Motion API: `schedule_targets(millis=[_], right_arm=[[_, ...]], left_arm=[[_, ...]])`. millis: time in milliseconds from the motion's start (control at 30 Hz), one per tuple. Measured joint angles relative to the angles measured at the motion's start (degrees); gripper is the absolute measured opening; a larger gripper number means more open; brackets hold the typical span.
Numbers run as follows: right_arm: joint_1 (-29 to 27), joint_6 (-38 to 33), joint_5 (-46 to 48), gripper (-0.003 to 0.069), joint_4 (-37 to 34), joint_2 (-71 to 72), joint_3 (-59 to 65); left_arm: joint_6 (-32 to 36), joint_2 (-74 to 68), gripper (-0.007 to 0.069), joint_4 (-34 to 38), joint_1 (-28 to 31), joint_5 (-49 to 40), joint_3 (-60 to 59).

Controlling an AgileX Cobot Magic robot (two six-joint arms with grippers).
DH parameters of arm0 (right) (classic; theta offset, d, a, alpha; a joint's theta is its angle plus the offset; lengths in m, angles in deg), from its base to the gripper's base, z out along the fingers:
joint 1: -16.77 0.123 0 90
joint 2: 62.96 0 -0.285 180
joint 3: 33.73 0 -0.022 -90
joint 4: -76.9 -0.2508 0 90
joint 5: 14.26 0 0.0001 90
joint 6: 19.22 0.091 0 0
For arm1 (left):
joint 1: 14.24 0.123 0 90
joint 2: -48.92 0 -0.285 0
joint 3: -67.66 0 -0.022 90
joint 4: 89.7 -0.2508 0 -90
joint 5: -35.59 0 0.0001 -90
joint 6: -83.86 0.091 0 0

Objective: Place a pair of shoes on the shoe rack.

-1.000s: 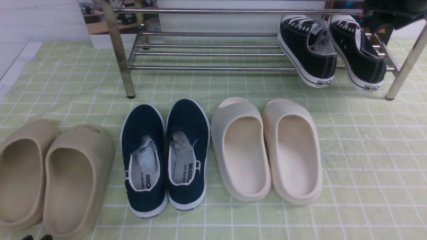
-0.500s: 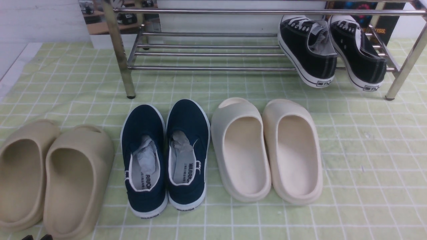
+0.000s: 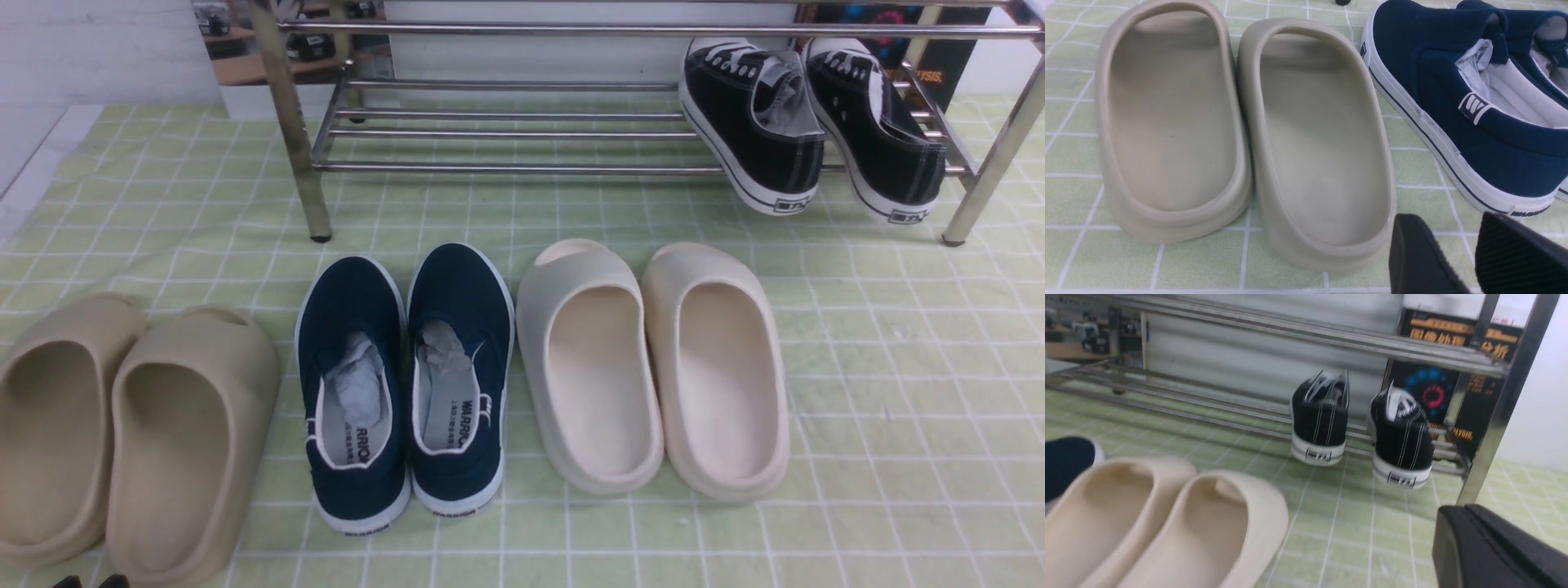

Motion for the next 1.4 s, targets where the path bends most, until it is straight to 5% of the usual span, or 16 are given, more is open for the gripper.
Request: schedule_targets(millis=[367,800,1400], right_arm=[[-0.4,1.3,16.7,0.001,4.7,3.3,2.6],[-10.6,1.3,37.0,0.0012,-5.6,23.1,2.6],[-10.8,1.3,39.1,0.0019,-7.1,23.1,2.1]], left_arm=[[0.0,0.0,0.024,0.0,0.0,0.0,0.0],[0.0,0.0,0.024,0.0,0.0,-0.1,0.0],[0.0,0.0,0.024,0.0,0.0,-0.1,0.0]])
